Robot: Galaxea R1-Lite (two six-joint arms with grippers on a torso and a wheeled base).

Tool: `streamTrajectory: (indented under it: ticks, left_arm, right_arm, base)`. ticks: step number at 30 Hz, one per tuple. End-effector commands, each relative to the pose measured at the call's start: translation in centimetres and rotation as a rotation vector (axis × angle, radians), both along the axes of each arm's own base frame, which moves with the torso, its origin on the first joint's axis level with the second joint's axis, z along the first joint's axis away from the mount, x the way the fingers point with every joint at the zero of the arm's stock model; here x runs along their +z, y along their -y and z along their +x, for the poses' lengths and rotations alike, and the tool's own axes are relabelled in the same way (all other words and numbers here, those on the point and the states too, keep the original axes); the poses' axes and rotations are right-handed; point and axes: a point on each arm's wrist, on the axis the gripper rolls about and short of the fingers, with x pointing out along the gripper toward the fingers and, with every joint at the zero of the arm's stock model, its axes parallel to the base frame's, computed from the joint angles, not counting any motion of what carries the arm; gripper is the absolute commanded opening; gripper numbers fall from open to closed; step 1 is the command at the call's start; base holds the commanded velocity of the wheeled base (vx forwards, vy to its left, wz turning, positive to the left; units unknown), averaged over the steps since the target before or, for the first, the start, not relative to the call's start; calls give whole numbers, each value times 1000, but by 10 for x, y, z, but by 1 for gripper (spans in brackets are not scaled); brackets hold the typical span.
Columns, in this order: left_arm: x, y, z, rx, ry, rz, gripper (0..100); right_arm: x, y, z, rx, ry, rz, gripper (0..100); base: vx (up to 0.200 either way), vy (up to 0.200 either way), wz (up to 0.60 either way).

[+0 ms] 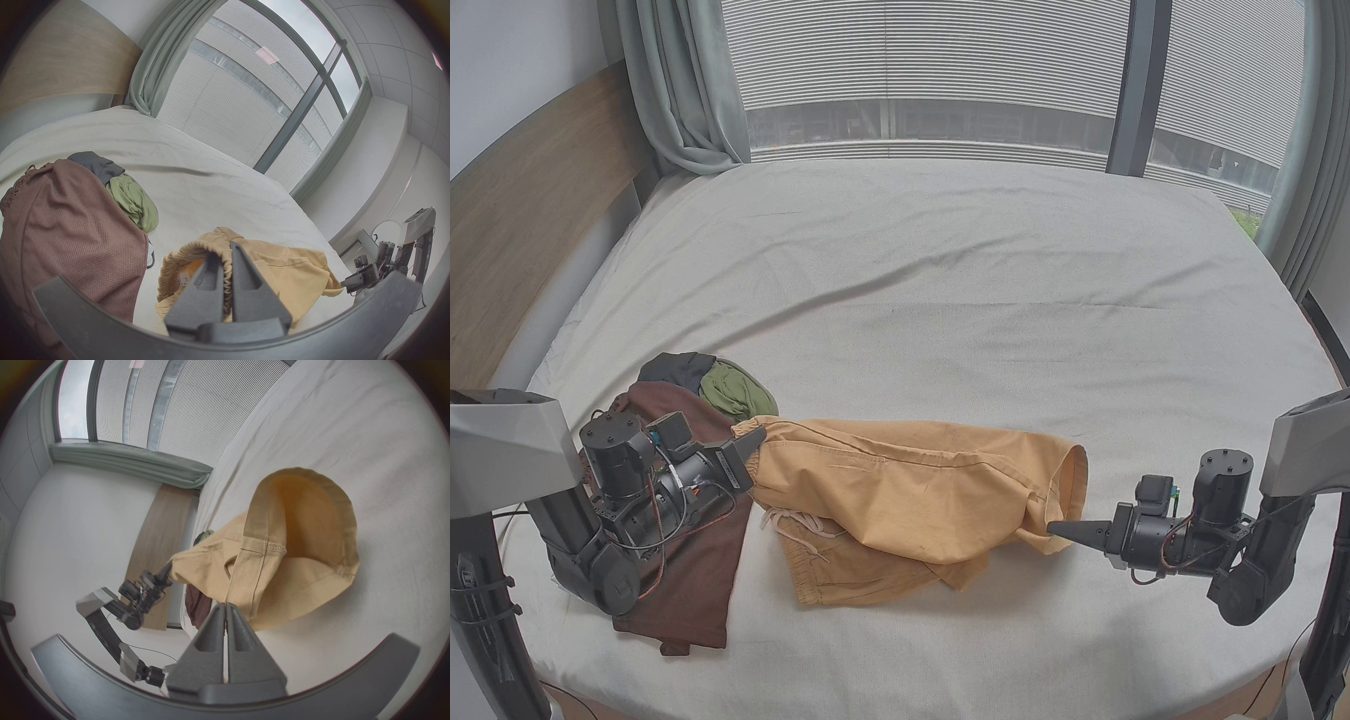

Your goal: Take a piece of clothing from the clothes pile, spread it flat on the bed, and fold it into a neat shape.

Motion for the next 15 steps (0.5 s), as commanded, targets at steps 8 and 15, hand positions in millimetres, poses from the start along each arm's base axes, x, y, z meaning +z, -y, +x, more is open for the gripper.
streamTrajectory:
  ticks: [8, 15]
  left_arm:
    - [-2, 0, 0, 2, -5, 2, 0]
    - [-2, 0, 0, 2, -4, 2, 0]
  right_arm:
    - [-25, -6, 0, 24, -49, -47, 100]
    - [-29, 8, 14, -34, -16, -57, 100]
  base:
    - [0, 0, 0]
    - [0, 0, 0]
